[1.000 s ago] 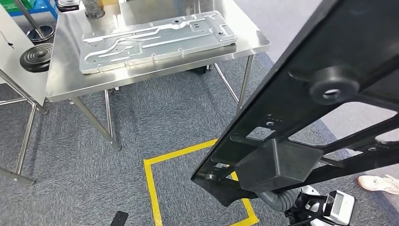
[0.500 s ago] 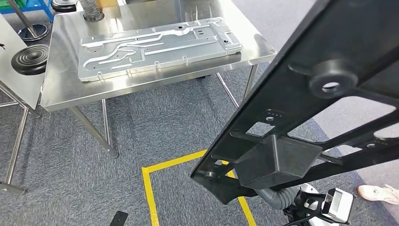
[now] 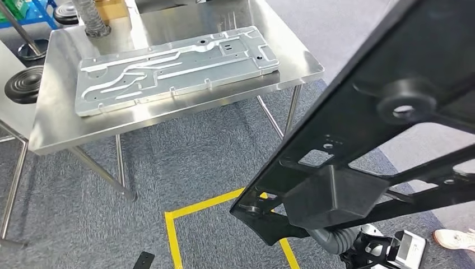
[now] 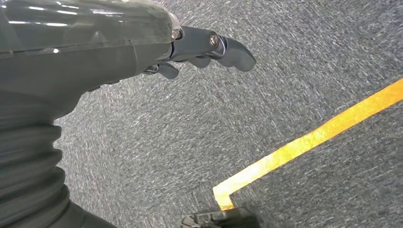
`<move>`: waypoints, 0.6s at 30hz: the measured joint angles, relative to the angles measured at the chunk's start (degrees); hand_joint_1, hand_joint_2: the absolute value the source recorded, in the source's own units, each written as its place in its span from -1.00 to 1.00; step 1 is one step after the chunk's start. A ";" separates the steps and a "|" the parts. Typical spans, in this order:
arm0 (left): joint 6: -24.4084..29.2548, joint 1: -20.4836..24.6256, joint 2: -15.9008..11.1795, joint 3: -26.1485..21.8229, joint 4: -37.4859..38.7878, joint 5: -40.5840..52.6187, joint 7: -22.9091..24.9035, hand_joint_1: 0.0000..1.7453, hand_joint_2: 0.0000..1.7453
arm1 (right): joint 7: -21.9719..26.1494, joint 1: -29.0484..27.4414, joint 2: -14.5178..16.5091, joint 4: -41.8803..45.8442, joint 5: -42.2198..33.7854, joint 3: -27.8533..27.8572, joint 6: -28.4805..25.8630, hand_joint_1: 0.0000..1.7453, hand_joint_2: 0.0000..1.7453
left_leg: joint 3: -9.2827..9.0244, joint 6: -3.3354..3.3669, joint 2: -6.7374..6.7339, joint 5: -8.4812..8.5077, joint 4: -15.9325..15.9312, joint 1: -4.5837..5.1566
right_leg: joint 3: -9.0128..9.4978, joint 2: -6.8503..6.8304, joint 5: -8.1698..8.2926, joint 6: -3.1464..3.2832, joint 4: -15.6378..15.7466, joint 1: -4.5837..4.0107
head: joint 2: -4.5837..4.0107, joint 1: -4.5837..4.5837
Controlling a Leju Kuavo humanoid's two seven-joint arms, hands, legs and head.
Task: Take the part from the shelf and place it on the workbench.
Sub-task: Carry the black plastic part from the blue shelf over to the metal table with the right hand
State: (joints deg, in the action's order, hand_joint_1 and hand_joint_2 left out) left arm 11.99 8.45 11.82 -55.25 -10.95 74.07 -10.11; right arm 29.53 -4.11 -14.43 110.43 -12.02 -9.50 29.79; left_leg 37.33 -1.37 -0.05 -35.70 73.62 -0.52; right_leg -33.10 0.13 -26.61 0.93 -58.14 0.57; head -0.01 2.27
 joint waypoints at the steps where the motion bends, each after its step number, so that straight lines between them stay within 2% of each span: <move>1: 0.01 -0.09 0.00 -0.01 0.00 -0.06 -0.01 -1.00 1.00 | -0.01 0.00 0.00 -0.01 0.10 0.00 0.00 1.00 1.00 | 1.03 0.06 0.00 -0.06 0.10 0.00 | 0.75 0.10 -0.58 0.02 0.00 -0.09 | 0.00 0.00; 2: 0.01 -0.13 0.00 -0.02 -0.01 -0.09 -0.01 -1.00 1.00 | -0.02 0.01 0.00 -0.01 0.21 0.00 0.02 1.00 1.00 | 1.10 0.24 0.00 1.30 -1.79 0.02 | 1.60 0.17 -1.19 0.01 0.00 -0.19 | 0.00 0.00; 4: 0.05 -0.20 -0.06 -0.03 -0.01 -0.16 -0.01 -1.00 1.00 | -0.03 0.09 0.00 -0.01 0.37 0.00 0.07 1.00 1.00 | -0.27 1.09 0.03 7.27 -8.84 0.28 | 3.32 0.21 -2.49 -0.08 0.05 -0.34 | 0.00 -0.01; 5: 0.09 -0.21 -0.13 -0.04 -0.01 -0.20 -0.01 -1.00 1.00 | -0.03 0.16 0.00 -0.03 0.40 -0.01 0.10 1.00 1.00 | -0.81 1.53 0.04 9.48 -11.84 0.52 | 3.87 0.28 -3.00 -0.23 0.09 -0.38 | 0.00 0.00; 6: 0.15 -0.25 -0.20 -0.05 0.00 -0.23 -0.04 -1.00 1.00 | -0.04 0.30 0.00 -0.05 0.43 -0.03 0.11 1.00 1.00 | -1.15 1.90 0.07 11.15 -13.73 0.77 | 4.15 0.34 -3.41 -0.51 0.14 -0.35 | 0.00 0.01; 7: 0.22 -0.31 -0.26 -0.07 0.00 -0.25 -0.08 -1.00 1.00 | -0.08 0.46 0.00 -0.09 0.45 -0.04 0.11 1.00 1.00 | -1.20 2.14 0.10 11.65 -14.54 0.96 | 4.27 0.41 -3.58 -0.85 0.02 -0.29 | -0.01 0.02; 9: 0.32 -0.35 -0.26 -0.09 -0.01 -0.24 -0.20 -1.00 1.00 | -0.25 0.92 0.00 -0.09 0.47 -0.05 0.07 1.00 1.00 | -2.04 2.51 0.18 11.55 -15.31 0.92 | 4.52 0.46 -3.62 -1.55 -0.45 -0.23 | 0.00 0.04; 11: 0.35 -0.21 -0.22 -0.11 -0.02 -0.18 -0.34 -1.00 1.00 | -0.42 1.54 0.02 -0.05 0.47 -0.02 -0.01 1.00 1.00 | -3.47 2.97 0.23 11.31 -16.10 0.62 | 3.62 0.37 -3.84 -2.11 -3.14 -0.13 | 0.00 0.04; 12: 0.35 -0.10 -0.20 -0.11 -0.02 -0.15 -0.41 -1.00 1.00 | -0.50 1.82 0.03 -0.04 0.48 0.02 -0.06 1.00 1.00 | -4.08 3.11 0.26 11.08 -16.37 0.50 | 2.04 0.32 -4.61 -2.41 -5.94 -0.01 | -0.01 0.04; 14: 0.33 -0.05 -0.13 -0.11 -0.01 -0.09 -0.50 -1.00 1.00 | -0.59 2.06 0.04 -0.05 0.49 0.07 -0.13 1.00 1.00 | -4.99 3.25 0.30 10.28 -16.45 0.43 | -2.68 0.26 -7.32 -3.04 -12.88 0.26 | -0.01 0.04; 15: 0.33 -0.13 -0.08 -0.11 0.00 -0.08 -0.51 -1.00 1.00 | -0.62 2.06 0.04 -0.05 0.49 0.11 -0.15 1.00 1.00 | -5.49 3.20 0.32 9.80 -16.45 0.40 | -4.82 0.23 -8.37 -3.31 -15.22 0.43 | 0.00 0.04; 16: 0.32 -0.23 -0.04 -0.11 0.00 -0.07 -0.52 -1.00 1.00 | -0.63 2.04 0.04 -0.05 0.48 0.14 -0.15 1.00 1.00 | -6.10 3.12 0.34 9.28 -16.45 0.34 | -6.15 0.20 -8.46 -3.55 -15.84 0.59 | 0.01 0.04; 17: 0.32 -0.29 0.00 -0.11 0.00 -0.06 -0.52 -1.00 1.00 | -0.63 2.03 0.04 -0.05 0.47 0.19 -0.14 1.00 1.00 | -6.83 2.96 0.37 8.73 -16.45 0.22 | -6.44 0.16 -7.18 -3.74 -14.37 0.75 | 0.01 0.04; 18: 0.32 -0.30 0.04 -0.11 0.00 -0.05 -0.53 -1.00 1.00 | -0.62 2.03 0.04 -0.04 0.45 0.25 -0.14 1.00 1.00 | -7.67 2.73 0.40 8.12 -16.45 0.09 | -5.88 0.08 -4.76 -3.90 -11.27 0.91 | 0.01 0.04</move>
State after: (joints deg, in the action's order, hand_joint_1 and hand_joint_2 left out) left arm 12.31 8.15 11.87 -55.36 -10.95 74.02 -10.64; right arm 28.91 -2.08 -14.39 110.39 -11.56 -9.26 29.65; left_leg 29.65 1.35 0.35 -27.59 57.17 -0.43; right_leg -38.98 0.22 -31.37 -2.97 -69.41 1.47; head 0.00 2.32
